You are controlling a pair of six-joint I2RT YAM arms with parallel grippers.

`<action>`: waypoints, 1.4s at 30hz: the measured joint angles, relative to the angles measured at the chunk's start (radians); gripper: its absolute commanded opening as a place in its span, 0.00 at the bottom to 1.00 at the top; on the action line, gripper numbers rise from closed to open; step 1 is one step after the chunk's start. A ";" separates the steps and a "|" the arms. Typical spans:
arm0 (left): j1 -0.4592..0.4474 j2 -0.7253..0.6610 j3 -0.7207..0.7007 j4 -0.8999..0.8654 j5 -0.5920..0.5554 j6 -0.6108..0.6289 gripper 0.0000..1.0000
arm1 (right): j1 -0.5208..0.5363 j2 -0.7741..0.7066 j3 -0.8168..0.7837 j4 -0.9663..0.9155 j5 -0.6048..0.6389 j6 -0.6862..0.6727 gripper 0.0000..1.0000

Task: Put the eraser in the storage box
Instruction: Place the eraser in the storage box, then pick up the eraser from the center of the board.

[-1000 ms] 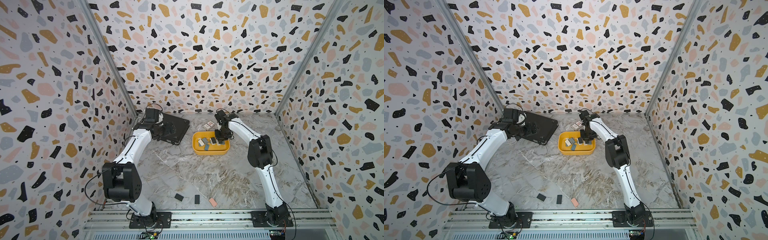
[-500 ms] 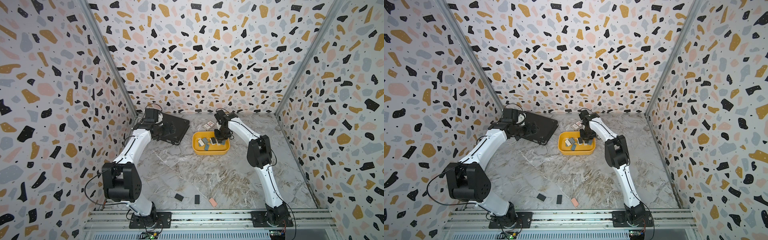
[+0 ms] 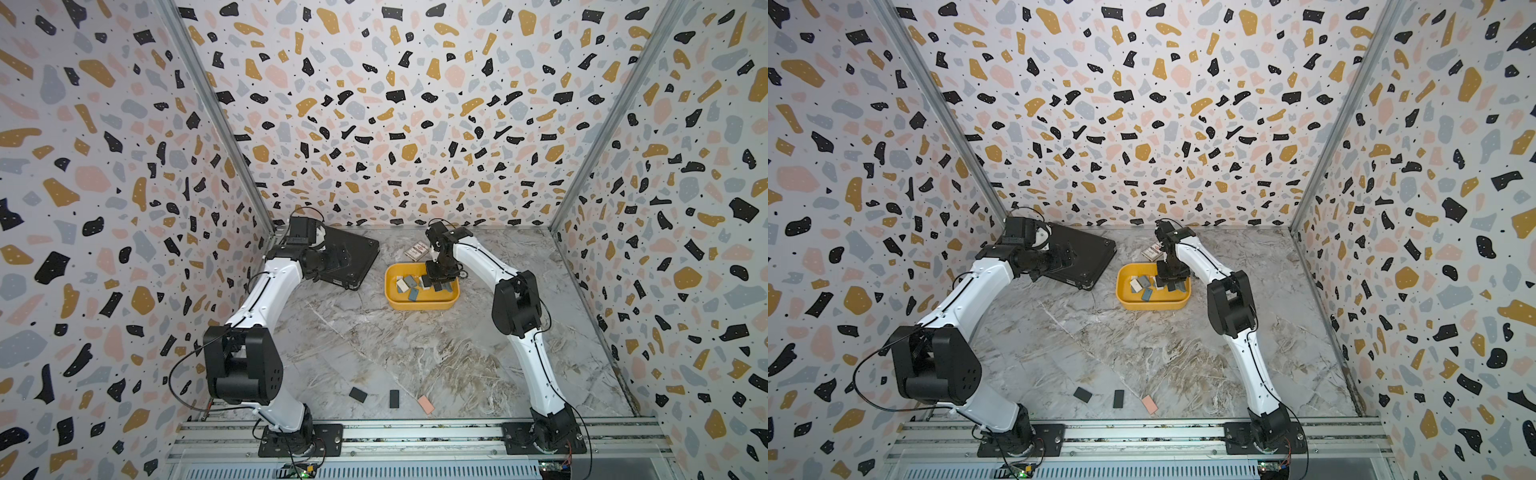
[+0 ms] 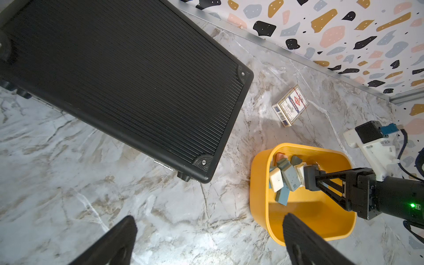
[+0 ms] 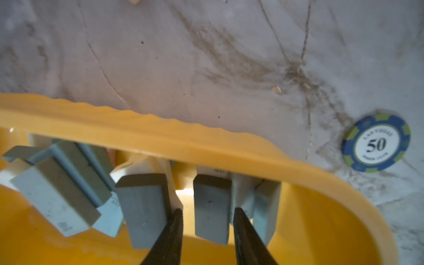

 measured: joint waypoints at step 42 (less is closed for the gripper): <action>0.000 -0.381 -0.274 0.014 0.016 -0.040 1.00 | 0.739 -0.932 -1.260 0.341 0.096 0.134 0.49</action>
